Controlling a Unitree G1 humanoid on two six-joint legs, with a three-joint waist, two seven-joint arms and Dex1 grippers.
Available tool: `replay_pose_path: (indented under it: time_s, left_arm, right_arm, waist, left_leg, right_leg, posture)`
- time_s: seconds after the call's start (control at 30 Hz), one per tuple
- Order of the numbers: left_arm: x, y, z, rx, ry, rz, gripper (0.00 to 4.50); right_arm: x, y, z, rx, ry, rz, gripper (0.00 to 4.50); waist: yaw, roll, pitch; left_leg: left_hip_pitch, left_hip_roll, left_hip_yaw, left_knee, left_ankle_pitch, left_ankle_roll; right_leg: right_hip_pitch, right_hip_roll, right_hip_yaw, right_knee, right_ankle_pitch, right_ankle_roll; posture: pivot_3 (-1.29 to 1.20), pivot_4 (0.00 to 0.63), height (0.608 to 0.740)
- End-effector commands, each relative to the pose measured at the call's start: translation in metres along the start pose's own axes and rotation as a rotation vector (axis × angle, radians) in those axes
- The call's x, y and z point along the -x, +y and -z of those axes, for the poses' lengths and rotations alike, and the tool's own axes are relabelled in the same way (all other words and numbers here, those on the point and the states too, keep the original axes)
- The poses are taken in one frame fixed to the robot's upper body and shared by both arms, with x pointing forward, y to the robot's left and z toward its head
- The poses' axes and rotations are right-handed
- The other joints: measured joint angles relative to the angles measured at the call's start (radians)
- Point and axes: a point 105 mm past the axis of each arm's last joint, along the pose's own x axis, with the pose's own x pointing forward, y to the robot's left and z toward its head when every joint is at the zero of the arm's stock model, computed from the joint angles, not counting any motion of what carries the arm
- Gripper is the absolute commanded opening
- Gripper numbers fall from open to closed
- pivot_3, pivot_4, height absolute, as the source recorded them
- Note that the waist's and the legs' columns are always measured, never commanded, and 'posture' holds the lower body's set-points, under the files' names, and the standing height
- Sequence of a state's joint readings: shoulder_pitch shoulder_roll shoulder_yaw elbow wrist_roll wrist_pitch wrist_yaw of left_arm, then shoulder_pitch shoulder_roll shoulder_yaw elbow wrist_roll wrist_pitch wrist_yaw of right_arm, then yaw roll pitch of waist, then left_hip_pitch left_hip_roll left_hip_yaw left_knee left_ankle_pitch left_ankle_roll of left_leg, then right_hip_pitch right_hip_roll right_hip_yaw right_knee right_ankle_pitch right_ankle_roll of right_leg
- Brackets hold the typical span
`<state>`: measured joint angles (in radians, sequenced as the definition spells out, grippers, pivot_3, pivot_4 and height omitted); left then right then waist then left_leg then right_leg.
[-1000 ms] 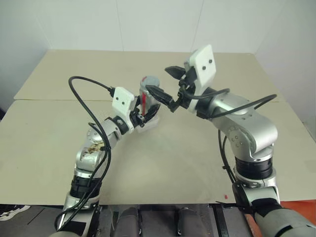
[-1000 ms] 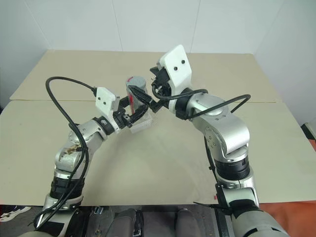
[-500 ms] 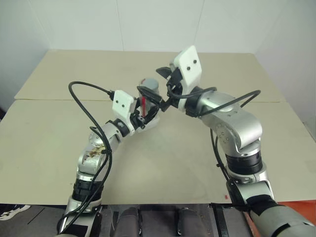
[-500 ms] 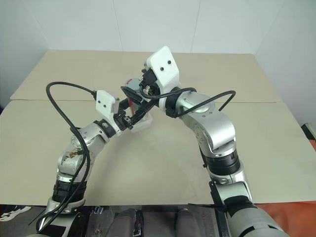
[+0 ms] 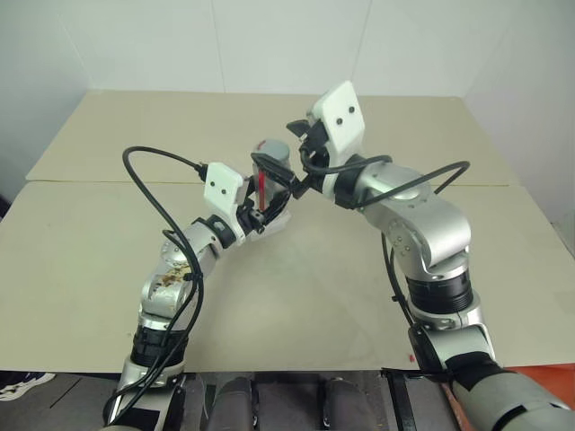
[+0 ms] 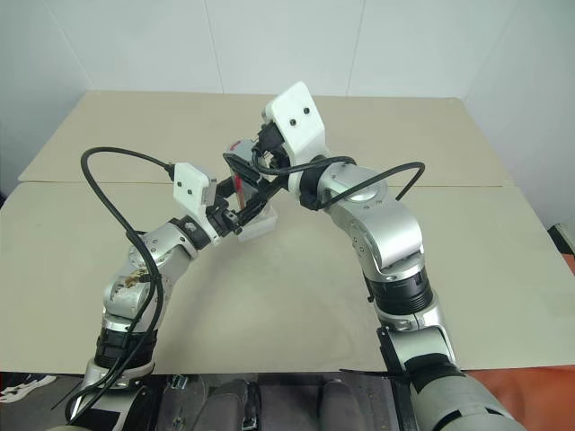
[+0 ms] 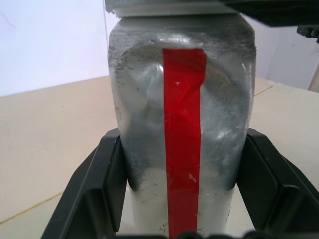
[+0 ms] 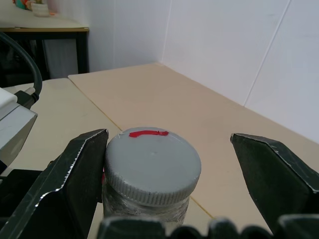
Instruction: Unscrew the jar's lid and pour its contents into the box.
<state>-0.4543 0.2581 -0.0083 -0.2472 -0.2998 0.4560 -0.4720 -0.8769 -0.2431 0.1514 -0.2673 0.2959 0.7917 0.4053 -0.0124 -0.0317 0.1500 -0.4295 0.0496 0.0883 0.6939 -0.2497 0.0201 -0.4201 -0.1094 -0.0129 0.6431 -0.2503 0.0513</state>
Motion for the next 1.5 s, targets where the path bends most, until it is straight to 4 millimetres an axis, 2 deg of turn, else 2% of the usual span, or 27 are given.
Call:
replay_pose_path:
  time_s: [0.03,0.93,1.5]
  left_arm:
    - [0.000,-0.004,-0.019,-0.039,-0.068,0.016,2.74]
    - [0.002,0.001,-0.021,-0.048,-0.068,0.011,2.74]
    - [0.002,0.000,-0.022,-0.049,-0.068,0.015,2.74]
  right_arm:
    - [0.007,-0.007,-0.013,0.044,-0.047,0.032,4.46]
    - [0.028,-0.013,-0.005,0.060,-0.015,0.053,4.46]
    - [0.032,-0.021,-0.001,0.054,0.003,0.084,4.46]
  waist:
    - [0.000,0.000,0.000]
    - [0.000,0.000,0.000]
    - [0.000,0.000,0.000]
  left_leg:
    - [0.000,0.000,0.000,0.000,0.000,0.000]
    - [0.000,0.000,0.000,0.000,0.000,0.000]
    - [0.000,0.000,0.000,0.000,0.000,0.000]
  right_leg:
    - [0.000,0.000,0.000,0.000,0.000,0.000]
    - [0.000,0.000,0.000,0.000,0.000,0.000]
    - [0.000,0.000,0.000,0.000,0.000,0.000]
  posture:
    - [0.00,0.150,0.740]
    - [0.00,0.150,0.740]
    - [0.00,0.150,0.740]
